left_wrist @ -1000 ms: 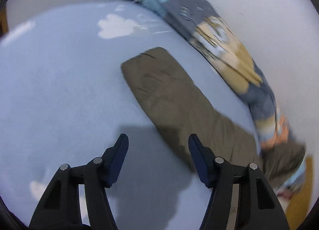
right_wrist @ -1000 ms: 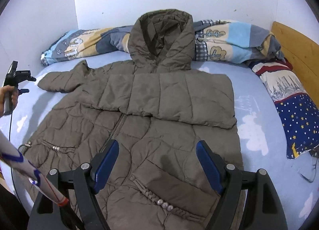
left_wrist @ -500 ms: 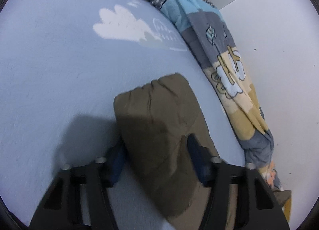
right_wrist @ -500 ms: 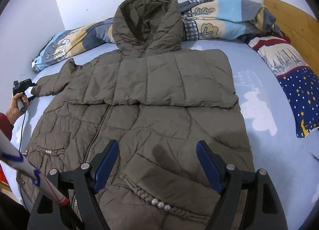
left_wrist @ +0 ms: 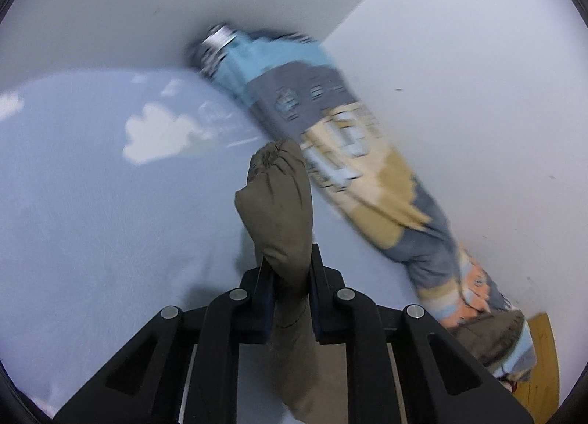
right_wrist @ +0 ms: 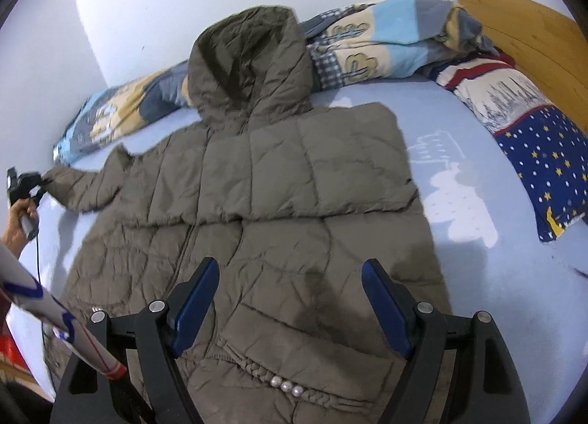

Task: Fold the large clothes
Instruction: 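Grasp the other sleeve cuff with the left gripper and lift it, then fold the held sleeve across the jacket body and open the left gripper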

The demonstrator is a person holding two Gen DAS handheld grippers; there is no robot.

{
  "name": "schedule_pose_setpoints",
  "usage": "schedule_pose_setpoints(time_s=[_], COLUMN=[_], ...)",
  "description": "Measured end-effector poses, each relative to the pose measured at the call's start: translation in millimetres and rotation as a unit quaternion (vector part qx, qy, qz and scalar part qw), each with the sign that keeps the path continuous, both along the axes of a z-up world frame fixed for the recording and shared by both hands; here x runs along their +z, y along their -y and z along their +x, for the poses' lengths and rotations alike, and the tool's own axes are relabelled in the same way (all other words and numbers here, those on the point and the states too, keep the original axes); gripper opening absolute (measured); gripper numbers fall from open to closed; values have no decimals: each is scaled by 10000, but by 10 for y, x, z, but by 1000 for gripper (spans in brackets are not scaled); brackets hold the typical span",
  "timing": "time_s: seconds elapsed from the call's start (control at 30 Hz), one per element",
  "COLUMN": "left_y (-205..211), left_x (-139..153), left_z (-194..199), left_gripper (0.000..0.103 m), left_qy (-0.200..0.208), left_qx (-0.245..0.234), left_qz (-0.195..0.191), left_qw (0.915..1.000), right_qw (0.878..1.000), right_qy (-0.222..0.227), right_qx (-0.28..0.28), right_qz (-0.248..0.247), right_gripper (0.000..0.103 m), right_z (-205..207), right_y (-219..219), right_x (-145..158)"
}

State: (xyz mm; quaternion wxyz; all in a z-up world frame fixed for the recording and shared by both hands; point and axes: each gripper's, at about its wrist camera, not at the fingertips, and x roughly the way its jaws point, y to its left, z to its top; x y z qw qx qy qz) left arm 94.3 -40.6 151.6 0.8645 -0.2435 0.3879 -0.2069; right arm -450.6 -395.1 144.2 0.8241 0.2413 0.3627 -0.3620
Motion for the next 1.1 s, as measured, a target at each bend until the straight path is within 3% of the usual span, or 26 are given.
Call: schedule_pose_setpoints(time_s=[0.3,0.5,0.6,0.77,0.93,1.1], left_y=[633,1376,1805,2455,3100,3473], left_x=[1288,1921,2041,1891,1487,736], left_z=[-971,-1850,-2331,-3044,-3648,-4061], left_gripper=[14,14,14,14,15,15], left_qy=[844,1338,1511,1481,1350,738], left_qx=[-826,-1631,-2069,-2729,-3212,-3468], left_qz=[120,249,467,675,948,947], left_qw=[9929,9772,9655,9482,9325,9302], right_qw=[9963,9931,9913,9872,9830,9800], right_qy=[622,864,997,1227,1356,1426], right_qx=[-592,-784,-851,-999,-1233,-1386], right_qz=[-26,-97,-132,-207,-135,-72], right_gripper=[84,84,84,84,84,84], right_z=[-341,-483,-564,-724,-875,-983], right_y=[162,192,197,230,296,363], right_x=[299,415,474,584,628,647])
